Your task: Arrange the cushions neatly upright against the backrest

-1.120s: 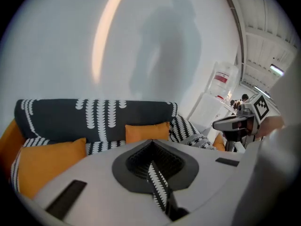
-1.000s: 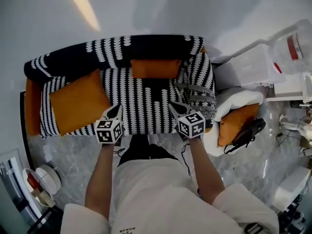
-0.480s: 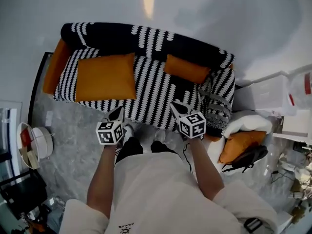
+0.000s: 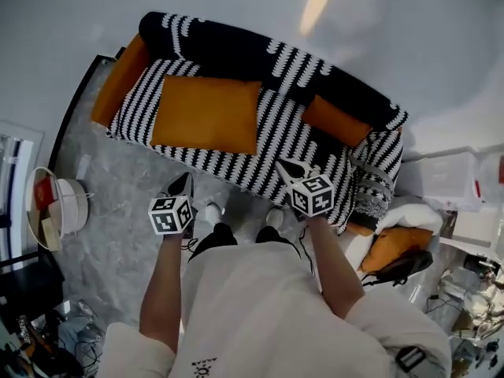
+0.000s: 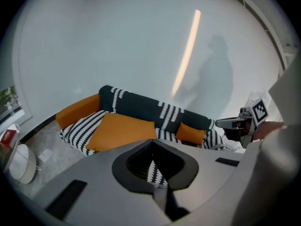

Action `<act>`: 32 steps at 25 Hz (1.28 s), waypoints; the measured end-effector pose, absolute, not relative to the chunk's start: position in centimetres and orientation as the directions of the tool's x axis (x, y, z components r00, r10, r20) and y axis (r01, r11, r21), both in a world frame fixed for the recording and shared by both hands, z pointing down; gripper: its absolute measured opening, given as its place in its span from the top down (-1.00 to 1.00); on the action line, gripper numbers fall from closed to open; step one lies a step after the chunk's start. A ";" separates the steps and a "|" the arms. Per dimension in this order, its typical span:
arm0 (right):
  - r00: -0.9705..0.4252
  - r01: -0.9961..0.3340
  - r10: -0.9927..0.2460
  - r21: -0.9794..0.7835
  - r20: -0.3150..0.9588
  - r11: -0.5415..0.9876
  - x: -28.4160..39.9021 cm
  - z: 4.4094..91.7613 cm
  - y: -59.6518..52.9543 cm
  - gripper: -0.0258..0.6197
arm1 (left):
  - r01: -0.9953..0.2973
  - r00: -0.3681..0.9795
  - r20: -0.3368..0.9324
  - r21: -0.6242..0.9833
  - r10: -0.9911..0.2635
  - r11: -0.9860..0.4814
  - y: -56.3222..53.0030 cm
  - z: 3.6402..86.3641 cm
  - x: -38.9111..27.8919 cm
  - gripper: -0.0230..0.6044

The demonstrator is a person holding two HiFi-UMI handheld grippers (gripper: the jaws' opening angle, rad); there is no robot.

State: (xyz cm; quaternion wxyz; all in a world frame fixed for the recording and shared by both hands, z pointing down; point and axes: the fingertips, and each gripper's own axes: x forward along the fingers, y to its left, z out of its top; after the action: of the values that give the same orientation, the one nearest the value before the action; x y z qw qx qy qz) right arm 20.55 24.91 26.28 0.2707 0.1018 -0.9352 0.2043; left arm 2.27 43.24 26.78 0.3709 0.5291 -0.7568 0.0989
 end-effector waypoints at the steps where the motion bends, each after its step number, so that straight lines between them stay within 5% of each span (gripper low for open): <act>1: -0.829 -0.303 -0.080 -0.323 0.554 0.897 19.3 26.4 25.8 0.85 | -0.873 -0.163 0.666 0.246 -0.728 0.421 44.2 26.9 0.8 0.87; 18: -0.777 -0.378 -0.125 -0.298 0.617 0.877 7.8 28.1 29.5 0.85 | -0.858 -0.158 0.671 0.270 -0.724 0.438 48.7 29.0 -14.3 0.87; 32: -0.721 -0.444 -0.112 -0.332 0.684 0.832 -0.8 35.5 18.5 0.85 | -0.861 -0.129 0.771 0.224 -0.623 0.456 39.6 34.4 -24.7 0.87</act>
State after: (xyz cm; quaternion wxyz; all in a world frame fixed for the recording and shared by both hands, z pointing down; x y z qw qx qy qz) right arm -0.76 18.53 35.51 0.3394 0.1555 -0.8949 0.2445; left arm -24.66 39.59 34.39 0.4276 0.5026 -0.7384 0.1393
